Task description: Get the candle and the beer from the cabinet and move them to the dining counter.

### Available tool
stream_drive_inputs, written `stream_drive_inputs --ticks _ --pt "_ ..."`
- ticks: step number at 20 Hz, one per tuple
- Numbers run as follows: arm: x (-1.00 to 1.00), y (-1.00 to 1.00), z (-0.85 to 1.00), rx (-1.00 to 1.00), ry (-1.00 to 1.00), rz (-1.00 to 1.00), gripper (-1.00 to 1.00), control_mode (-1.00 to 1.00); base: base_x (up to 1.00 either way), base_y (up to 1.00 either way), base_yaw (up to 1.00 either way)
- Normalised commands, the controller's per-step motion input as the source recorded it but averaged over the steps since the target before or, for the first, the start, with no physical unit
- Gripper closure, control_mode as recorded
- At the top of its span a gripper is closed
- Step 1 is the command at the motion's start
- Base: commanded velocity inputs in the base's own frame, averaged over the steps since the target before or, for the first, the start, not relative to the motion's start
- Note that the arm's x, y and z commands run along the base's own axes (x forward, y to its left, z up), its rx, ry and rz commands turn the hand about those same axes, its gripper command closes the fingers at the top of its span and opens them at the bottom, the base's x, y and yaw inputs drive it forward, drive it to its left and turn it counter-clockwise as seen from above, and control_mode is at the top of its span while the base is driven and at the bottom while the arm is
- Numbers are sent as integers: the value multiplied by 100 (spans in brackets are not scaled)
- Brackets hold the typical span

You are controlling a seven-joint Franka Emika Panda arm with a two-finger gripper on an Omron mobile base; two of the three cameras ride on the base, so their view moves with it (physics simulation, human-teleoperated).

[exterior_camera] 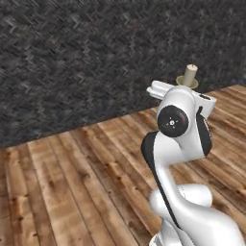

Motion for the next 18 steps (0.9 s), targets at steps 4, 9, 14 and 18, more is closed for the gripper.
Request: stream_drive_inputs --ticks 4,9,14,18 --pt "0 0 0 0 0 0 100 100 37 0 -61" --pt "0 0 0 0 0 0 100 100 40 0 -59" --pt "0 0 0 0 0 0 100 100 47 0 -54" --pt "0 0 0 0 0 0 100 100 54 1 -49"
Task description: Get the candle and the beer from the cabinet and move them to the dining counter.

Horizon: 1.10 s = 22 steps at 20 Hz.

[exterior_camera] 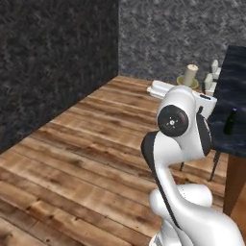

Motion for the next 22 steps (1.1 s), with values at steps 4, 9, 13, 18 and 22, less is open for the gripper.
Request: stream_drive_inputs --ticks 4,9,13,18,22 --pt "0 0 0 0 0 0 100 100 64 6 -41" --pt "0 0 0 0 0 0 100 100 74 21 -35" --pt "0 0 0 0 0 0 100 100 85 34 -25" --pt "0 0 0 0 0 0 100 100 80 37 -27" --pt "0 0 0 0 0 0 100 100 75 37 -36"
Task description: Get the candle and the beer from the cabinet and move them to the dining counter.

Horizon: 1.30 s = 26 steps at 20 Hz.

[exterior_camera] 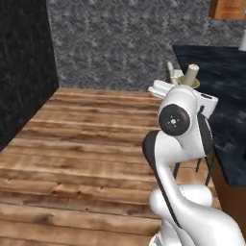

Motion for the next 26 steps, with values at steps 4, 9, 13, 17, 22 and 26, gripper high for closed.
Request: stream_drive_inputs --ticks 4,9,13,17,22,26 --pt "0 0 0 0 0 0 100 100 70 35 -42" --pt "0 0 0 0 0 0 100 100 69 35 -43" --pt "0 0 0 0 0 0 100 100 63 35 -49" --pt "0 0 0 0 0 0 100 100 55 33 -57" --pt "0 0 0 0 0 0 100 100 43 27 -69" --pt "0 0 0 0 0 0 100 100 32 37 -61"
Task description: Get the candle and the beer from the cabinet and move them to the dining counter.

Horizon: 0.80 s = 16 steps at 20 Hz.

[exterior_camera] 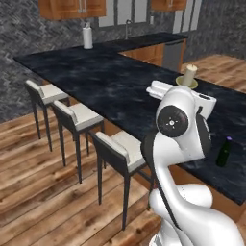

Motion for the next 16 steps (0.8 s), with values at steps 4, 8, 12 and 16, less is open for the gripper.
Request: stream_drive_inputs --ticks 4,8,12,16 --pt "0 0 0 0 0 0 100 100 6 56 -17" --pt "0 0 0 0 0 0 100 100 0 56 -3" --pt "0 0 0 0 0 0 100 100 3 33 0" --pt "0 0 0 0 0 0 100 100 34 17 -20"
